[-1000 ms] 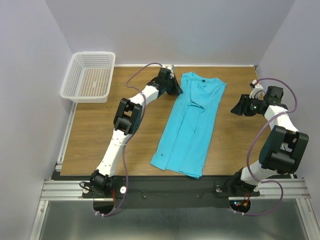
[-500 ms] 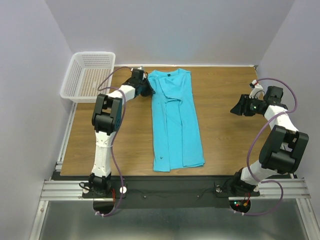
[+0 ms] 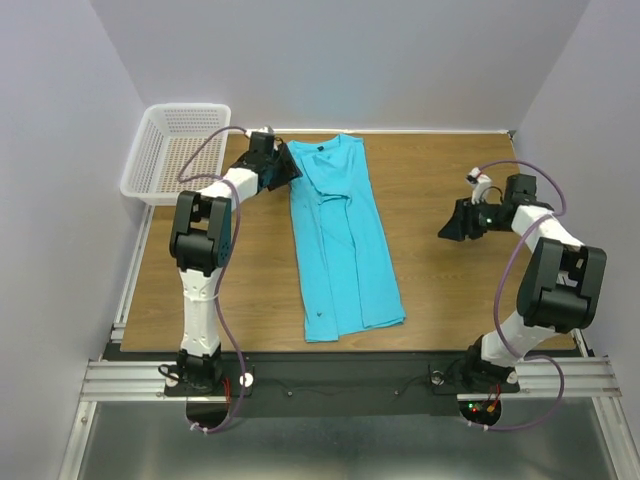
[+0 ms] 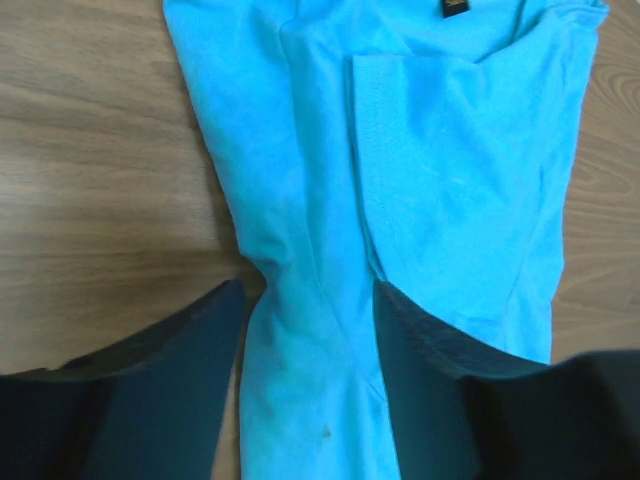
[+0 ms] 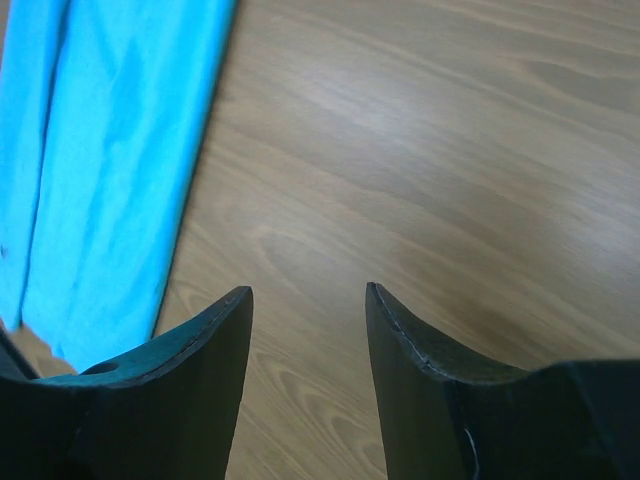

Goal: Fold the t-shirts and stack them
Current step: Fold the tshirt

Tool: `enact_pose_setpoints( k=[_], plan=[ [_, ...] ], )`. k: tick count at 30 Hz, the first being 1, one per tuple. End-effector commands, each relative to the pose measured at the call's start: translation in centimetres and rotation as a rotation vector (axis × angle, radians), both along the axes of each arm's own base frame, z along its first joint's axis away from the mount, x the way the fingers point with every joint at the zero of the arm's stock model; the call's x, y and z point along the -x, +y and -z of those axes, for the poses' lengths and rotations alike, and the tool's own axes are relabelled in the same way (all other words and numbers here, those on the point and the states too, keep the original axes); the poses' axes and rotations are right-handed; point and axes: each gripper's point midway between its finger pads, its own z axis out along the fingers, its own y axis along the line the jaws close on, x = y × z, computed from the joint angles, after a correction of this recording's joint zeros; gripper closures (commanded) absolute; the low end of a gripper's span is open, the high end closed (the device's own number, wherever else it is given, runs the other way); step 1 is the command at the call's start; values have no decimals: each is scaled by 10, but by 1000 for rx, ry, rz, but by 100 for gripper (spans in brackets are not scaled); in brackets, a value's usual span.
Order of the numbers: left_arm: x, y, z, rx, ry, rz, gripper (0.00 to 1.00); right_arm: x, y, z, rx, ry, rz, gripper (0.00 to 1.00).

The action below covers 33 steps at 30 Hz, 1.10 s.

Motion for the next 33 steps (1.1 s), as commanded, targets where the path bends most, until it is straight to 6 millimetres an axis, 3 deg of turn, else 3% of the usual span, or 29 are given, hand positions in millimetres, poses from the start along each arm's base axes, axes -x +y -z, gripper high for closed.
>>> enact_pose_setpoints(
  k=[1,3,8,9,10,12,14,15,16,17,21,22,24,28,33],
  plan=[
    [0,11,-112,-55,-232,16,31,6,34,-19,27,-153,-271,44],
    [13,17,-130,-82,-270,36,31,17,51,-23,35,-239,-410,43],
    [57,34,-146,-163,-324,74,30,55,82,-24,58,-412,-703,37],
    [80,39,-145,-173,-329,88,30,59,86,-23,89,-465,-767,36],
    [90,41,-149,-166,-353,96,30,67,94,-22,95,-479,-824,36],
    [121,32,-148,-116,-366,172,30,92,100,-17,90,-464,-922,36],
    [168,24,-138,-40,-336,241,30,112,105,-12,103,-506,-1030,36],
    [189,22,-145,-1,-345,259,30,119,109,-10,117,-530,-1080,36],
    [215,21,-112,40,-233,255,30,125,111,-8,120,-528,-1098,36],
    [246,16,-94,70,-176,286,31,137,114,-5,129,-522,-1131,36],
    [310,7,-61,181,-12,264,32,164,124,11,158,-500,-1196,35],
    [335,4,-51,196,25,282,32,169,122,13,200,-492,-1204,35],
    [354,-2,-50,253,64,249,33,183,126,25,238,-475,-1246,35],
    [396,-23,-27,289,223,289,35,194,136,29,274,-505,-1294,35],
    [408,-24,-5,237,311,261,35,197,142,38,292,-474,-1307,37]
  ],
)
